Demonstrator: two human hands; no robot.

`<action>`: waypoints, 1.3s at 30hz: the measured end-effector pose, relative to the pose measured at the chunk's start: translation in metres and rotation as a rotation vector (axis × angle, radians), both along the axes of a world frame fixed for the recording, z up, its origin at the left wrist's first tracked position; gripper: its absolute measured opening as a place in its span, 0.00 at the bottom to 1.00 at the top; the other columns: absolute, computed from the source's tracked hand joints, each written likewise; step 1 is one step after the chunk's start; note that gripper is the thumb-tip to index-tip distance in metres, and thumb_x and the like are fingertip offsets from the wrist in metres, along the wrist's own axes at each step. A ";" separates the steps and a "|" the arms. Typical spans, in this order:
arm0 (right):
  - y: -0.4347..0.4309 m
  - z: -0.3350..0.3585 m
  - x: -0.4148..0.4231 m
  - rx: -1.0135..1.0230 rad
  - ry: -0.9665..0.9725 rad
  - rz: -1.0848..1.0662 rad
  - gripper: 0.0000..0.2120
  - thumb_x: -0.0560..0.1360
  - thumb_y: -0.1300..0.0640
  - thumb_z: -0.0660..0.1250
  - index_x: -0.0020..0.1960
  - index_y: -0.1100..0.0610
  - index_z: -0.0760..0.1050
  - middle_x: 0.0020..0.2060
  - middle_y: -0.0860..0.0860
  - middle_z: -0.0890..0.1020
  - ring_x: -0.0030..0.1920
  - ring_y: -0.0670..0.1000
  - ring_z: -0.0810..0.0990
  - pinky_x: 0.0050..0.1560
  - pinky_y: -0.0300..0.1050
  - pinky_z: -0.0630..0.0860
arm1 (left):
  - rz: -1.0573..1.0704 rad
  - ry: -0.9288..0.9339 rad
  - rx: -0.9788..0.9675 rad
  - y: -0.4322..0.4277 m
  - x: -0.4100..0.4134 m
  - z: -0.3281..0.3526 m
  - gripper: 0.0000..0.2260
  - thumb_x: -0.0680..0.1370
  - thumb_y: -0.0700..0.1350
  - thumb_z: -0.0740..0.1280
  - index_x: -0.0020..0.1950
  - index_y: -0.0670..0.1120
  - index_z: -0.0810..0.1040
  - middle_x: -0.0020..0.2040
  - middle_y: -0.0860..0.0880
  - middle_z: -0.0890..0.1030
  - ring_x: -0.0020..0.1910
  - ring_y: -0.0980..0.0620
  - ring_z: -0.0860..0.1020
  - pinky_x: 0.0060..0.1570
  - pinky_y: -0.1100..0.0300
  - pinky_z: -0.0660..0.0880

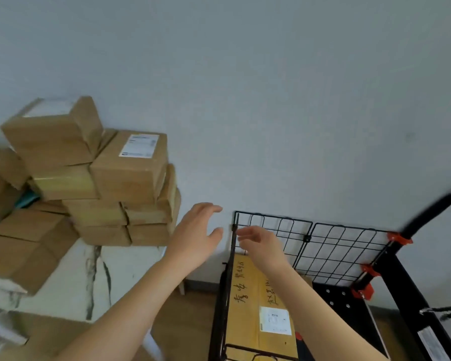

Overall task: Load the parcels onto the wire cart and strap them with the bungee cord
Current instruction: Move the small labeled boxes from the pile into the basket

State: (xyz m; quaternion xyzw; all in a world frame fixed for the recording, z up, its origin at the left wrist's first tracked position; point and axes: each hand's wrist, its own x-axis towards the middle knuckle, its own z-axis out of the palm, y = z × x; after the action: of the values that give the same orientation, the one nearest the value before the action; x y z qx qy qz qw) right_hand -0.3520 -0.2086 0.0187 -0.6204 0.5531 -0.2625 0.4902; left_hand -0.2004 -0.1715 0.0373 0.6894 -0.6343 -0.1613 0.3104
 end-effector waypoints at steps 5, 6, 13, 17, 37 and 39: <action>0.017 0.035 0.056 -0.060 -0.060 0.081 0.13 0.76 0.64 0.61 0.55 0.51 0.78 0.51 0.48 0.81 0.54 0.47 0.77 0.44 0.35 0.71 | 0.087 0.042 -0.114 0.038 0.048 0.038 0.18 0.78 0.46 0.64 0.69 0.52 0.69 0.69 0.57 0.67 0.67 0.58 0.67 0.62 0.66 0.62; 0.018 0.040 0.066 -0.065 -0.070 0.094 0.13 0.75 0.65 0.61 0.54 0.51 0.78 0.51 0.48 0.81 0.54 0.47 0.78 0.44 0.35 0.72 | 0.106 0.051 -0.132 0.044 0.057 0.044 0.18 0.78 0.45 0.64 0.68 0.52 0.69 0.68 0.58 0.67 0.66 0.58 0.67 0.62 0.66 0.63; 0.013 0.078 0.130 -0.091 -0.157 0.183 0.13 0.74 0.66 0.62 0.50 0.52 0.79 0.44 0.47 0.82 0.47 0.46 0.79 0.43 0.36 0.72 | 0.278 0.126 -0.312 0.064 0.116 0.078 0.15 0.77 0.43 0.65 0.63 0.54 0.73 0.62 0.59 0.71 0.61 0.61 0.70 0.57 0.67 0.65; -0.003 0.098 0.167 -0.123 -0.199 0.242 0.13 0.73 0.65 0.62 0.50 0.52 0.80 0.47 0.49 0.82 0.46 0.46 0.79 0.40 0.35 0.71 | 0.370 0.102 -0.414 0.060 0.150 0.095 0.15 0.77 0.41 0.65 0.61 0.54 0.74 0.60 0.58 0.72 0.59 0.62 0.71 0.56 0.70 0.64; -0.090 0.071 0.243 0.036 -0.077 0.015 0.22 0.77 0.51 0.64 0.69 0.55 0.66 0.64 0.52 0.74 0.58 0.52 0.74 0.59 0.48 0.72 | 0.247 -0.150 -0.064 -0.040 0.210 0.079 0.18 0.79 0.48 0.61 0.70 0.51 0.67 0.71 0.56 0.63 0.70 0.57 0.63 0.67 0.62 0.62; -0.092 0.071 0.245 0.102 -0.091 0.019 0.23 0.77 0.51 0.63 0.70 0.56 0.66 0.64 0.52 0.74 0.58 0.52 0.73 0.57 0.47 0.72 | 0.234 -0.163 -0.033 -0.047 0.211 0.078 0.19 0.80 0.48 0.60 0.71 0.50 0.66 0.73 0.54 0.61 0.72 0.56 0.60 0.68 0.62 0.60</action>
State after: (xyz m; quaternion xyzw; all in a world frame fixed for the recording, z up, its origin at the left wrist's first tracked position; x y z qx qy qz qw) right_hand -0.1071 -0.3006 0.0896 -0.5872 0.5370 -0.2571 0.5484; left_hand 0.0105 -0.2186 0.1153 0.7645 -0.5750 -0.0571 0.2858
